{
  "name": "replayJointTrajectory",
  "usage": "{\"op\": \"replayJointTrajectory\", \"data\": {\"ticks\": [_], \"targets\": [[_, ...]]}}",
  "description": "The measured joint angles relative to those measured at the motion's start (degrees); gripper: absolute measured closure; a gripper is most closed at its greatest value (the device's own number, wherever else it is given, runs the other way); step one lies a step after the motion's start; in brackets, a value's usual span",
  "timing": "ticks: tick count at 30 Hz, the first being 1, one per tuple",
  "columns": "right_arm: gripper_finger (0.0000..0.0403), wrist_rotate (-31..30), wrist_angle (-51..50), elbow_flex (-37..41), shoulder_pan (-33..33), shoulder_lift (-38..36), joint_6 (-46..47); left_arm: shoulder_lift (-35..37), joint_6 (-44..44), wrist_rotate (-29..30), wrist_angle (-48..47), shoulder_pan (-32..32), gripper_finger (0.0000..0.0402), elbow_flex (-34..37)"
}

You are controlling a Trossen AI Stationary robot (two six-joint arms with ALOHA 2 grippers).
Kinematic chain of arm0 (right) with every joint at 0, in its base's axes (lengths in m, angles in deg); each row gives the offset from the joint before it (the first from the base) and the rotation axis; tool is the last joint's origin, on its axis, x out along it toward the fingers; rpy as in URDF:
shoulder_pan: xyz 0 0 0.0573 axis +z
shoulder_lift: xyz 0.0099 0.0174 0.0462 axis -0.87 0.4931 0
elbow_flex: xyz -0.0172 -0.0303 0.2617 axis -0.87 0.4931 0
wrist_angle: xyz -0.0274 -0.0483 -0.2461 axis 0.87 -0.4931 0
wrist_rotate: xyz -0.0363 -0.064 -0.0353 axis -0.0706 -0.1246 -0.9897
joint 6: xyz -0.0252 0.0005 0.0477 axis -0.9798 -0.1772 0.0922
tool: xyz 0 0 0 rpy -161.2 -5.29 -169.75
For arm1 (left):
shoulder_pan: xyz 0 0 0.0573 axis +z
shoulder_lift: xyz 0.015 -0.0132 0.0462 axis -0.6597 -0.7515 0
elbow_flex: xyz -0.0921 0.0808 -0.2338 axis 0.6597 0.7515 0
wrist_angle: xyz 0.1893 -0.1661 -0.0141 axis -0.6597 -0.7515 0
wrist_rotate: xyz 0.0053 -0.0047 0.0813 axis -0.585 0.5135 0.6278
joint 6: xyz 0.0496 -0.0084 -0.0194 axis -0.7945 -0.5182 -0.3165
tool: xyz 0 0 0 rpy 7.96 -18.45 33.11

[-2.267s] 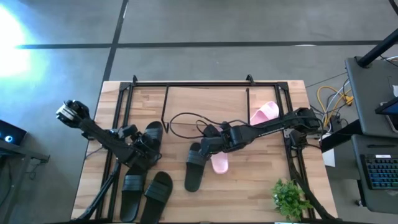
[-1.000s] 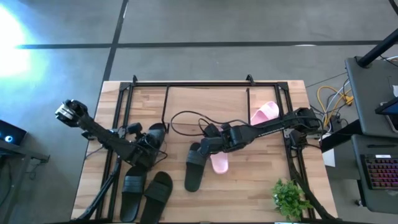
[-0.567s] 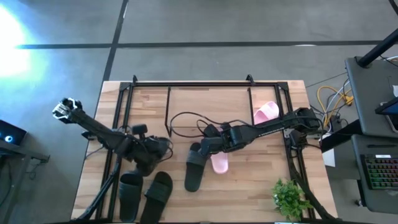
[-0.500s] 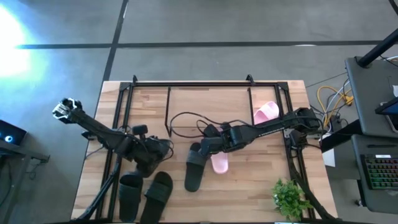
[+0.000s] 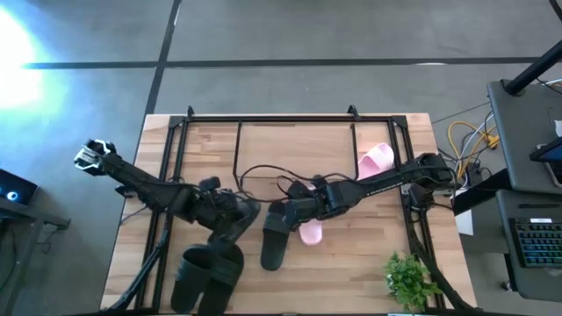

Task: Pick and place slides into the shelf
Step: Put the black slides under the shelf

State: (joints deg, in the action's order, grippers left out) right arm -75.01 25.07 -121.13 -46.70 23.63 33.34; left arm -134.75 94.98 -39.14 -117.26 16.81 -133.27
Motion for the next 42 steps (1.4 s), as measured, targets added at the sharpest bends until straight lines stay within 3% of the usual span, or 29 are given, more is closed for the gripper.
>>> {"op": "replayJointTrajectory", "data": {"ticks": [5,11,17,24,32,36,42], "targets": [[0.0394,0.0,0.0,0.0,0.0,0.0,0.0,-0.3,1.5,8.2,2.7,3.8,0.0402,0.0],[0.0394,0.0,0.0,0.0,0.0,0.0,0.6,-2.5,-2.1,8.0,8.3,9.9,0.0402,0.0],[0.0394,0.0,-0.2,0.0,0.0,0.0,2.0,-10.0,-7.3,7.3,11.9,13.4,0.0402,0.0],[0.0394,0.0,-1.6,0.0,0.1,0.0,3.7,-21.3,-7.9,16.9,7.5,13.9,0.0402,-2.4],[0.0394,0.0,-3.0,0.0,0.2,0.0,5.2,-24.7,-9.1,15.7,7.6,13.9,0.0400,-5.8],[0.0394,0.0,-2.9,0.0,0.3,0.0,4.7,-24.2,-10.3,14.9,8.3,14.0,0.0371,-5.9],[0.0394,0.0,-2.8,0.0,0.2,0.0,4.5,-24.2,-9.4,12.8,8.1,14.0,0.0289,-5.8]]}}
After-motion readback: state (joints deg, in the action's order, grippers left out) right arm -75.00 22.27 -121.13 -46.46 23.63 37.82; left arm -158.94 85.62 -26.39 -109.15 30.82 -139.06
